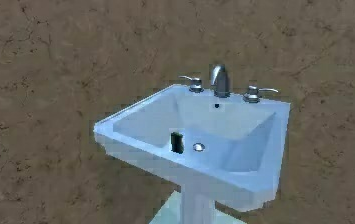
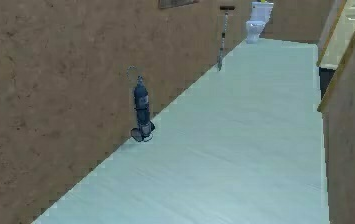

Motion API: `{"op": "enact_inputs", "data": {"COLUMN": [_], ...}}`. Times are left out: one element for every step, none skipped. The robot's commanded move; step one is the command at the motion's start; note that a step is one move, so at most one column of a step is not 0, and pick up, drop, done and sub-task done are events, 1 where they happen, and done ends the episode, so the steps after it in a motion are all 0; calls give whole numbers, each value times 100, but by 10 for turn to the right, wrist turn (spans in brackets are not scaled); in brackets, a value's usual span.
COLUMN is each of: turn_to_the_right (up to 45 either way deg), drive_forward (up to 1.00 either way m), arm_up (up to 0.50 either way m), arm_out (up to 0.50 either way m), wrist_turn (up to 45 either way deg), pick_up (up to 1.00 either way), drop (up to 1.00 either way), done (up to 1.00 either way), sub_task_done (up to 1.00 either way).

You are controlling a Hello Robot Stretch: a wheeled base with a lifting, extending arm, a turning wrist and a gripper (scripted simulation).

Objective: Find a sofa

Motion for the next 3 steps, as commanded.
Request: {"op": "enact_inputs", "data": {"turn_to_the_right": [450, 450, 300], "drive_forward": [0, 0, 0], "arm_up": [0, 0, 0], "arm_out": [0, 0, 0], "wrist_turn": [0, 0, 0], "pick_up": [0, 0, 0], "drop": [0, 0, 0], "done": [0, 0, 0], "sub_task_done": [0, 0, 0]}}
